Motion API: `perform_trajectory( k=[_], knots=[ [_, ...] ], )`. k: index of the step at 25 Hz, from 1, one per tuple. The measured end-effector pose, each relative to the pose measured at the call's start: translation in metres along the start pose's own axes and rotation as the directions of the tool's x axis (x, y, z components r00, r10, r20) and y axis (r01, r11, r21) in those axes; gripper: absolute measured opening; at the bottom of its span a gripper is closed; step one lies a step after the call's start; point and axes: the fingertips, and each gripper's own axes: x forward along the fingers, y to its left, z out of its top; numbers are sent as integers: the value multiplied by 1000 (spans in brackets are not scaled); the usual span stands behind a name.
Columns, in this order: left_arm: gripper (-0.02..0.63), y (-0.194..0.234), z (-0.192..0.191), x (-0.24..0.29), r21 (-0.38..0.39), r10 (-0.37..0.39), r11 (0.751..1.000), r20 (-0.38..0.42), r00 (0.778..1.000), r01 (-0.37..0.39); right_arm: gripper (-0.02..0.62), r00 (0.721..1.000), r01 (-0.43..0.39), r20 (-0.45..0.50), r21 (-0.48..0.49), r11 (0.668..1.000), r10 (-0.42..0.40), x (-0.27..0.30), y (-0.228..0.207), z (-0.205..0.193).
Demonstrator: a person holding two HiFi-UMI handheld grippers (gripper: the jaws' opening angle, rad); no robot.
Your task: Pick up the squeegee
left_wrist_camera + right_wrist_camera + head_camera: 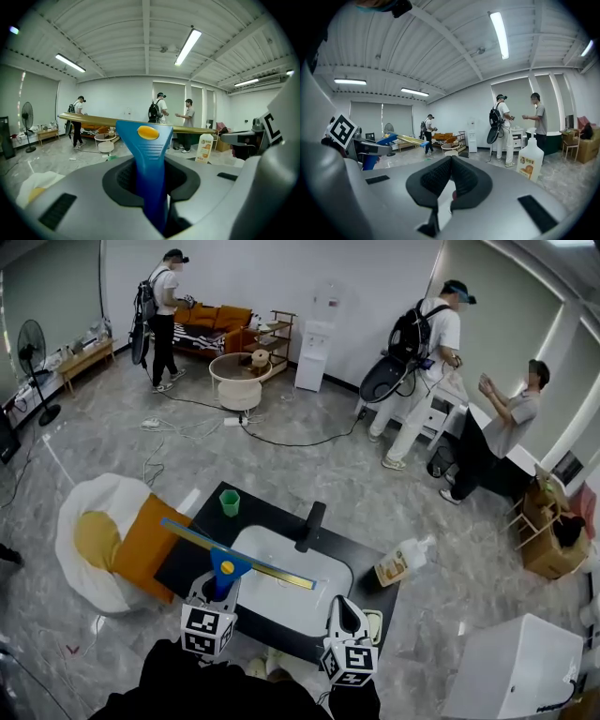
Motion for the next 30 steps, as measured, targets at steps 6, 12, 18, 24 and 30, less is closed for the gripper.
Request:
perform_trajectory(
  k=[6, 12, 18, 24, 30],
  knots=[
    [94, 0, 3, -39, 25, 17, 1000, 30, 999, -17, 17, 1000, -11, 23, -7, 1000, 11, -21, 14, 0],
    [94, -5, 4, -70, 21, 33, 999, 48, 998, -34, 17, 999, -26, 32, -17, 1000, 27, -40, 26, 1],
    [94, -10, 2, -78, 15, 28, 999, 60, 998, -29, 17, 999, -26, 26, -26, 999, 27, -49, 27, -2],
    [94, -17, 1, -78, 12, 21, 1000, 57, 998, -21, 17, 999, -30, 19, -38, 999, 31, -54, 26, -3],
    [93, -18, -3, -78, 14, 17, 1000, 55, 998, -18, 17, 999, -26, 19, -32, 999, 27, -54, 26, -8]
  ],
)
